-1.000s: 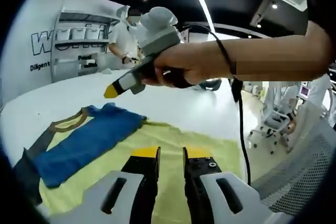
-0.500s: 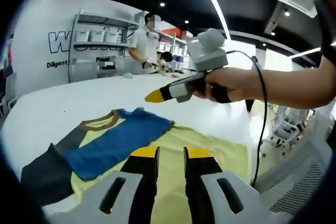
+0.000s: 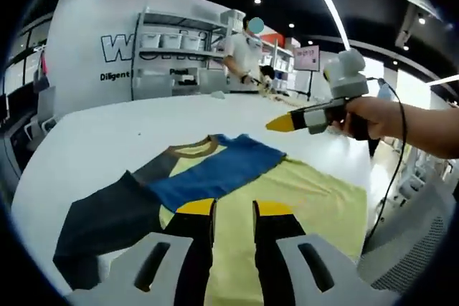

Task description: Fold the garment on the visible template until the final outline fits inside the template.

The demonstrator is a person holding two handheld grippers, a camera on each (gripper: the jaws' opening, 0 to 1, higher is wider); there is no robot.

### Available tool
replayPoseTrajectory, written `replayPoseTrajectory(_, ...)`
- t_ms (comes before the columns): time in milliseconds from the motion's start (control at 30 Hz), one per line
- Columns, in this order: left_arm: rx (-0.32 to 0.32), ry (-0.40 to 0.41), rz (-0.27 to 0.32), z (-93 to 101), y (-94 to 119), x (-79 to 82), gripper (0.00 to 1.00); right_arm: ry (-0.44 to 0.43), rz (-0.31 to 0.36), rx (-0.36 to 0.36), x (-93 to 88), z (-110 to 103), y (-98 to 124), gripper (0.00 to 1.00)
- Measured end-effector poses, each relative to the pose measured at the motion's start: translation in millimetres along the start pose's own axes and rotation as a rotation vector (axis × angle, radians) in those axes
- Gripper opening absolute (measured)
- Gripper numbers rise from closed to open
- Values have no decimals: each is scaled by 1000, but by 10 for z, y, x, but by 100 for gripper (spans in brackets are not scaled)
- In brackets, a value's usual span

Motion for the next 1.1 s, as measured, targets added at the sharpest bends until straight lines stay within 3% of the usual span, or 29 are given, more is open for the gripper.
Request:
replayPoseTrajectory(67, -16, 49, 28, -48, 45, -13, 16, -8, -2, 3, -30, -49, 18, 49)
replayPoseTrajectory(167, 4, 5, 28, -73, 124, -30, 16, -8, -7, 5, -92, -119, 39, 50)
replayPoseTrajectory(367, 15, 64, 37, -99, 252, -114, 17, -29, -17, 21, -205, -231, 104, 50)
replayPoseTrajectory(433, 81, 109, 46, -171, 323, -166, 21, -35, -25, 37, -240, -281, 124, 50)
replayPoseTrajectory(533, 105, 122, 45, -260, 405, -224, 22, -22, -37, 55, -292, -386, 163, 50)
replayPoseTrajectory(633, 192, 169, 40, -455, 522, -314, 24, 10, -51, 113, -351, -489, 173, 51)
replayPoseTrajectory(767, 312, 242, 38, -713, 673, -420, 29, 20, -57, 137, -371, -553, 199, 52)
replayPoseTrajectory(933, 380, 248, 29, -983, 810, -463, 28, 32, -60, 156, -374, -650, 221, 52)
replayPoseTrajectory(1100, 406, 244, 21, -1080, 867, -473, 27, 40, -68, 176, -400, -712, 214, 52)
Point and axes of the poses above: the point that each gripper's makers call its tool centre point, and the gripper's own axes: y roughly backward along the fingers, z roughly to its right, x roughly out of its top, the point moved 10 cm from there along y, roughly backward along the fingers, and after that the axes turned 13 degrees about -z, right-handed, at the moved point
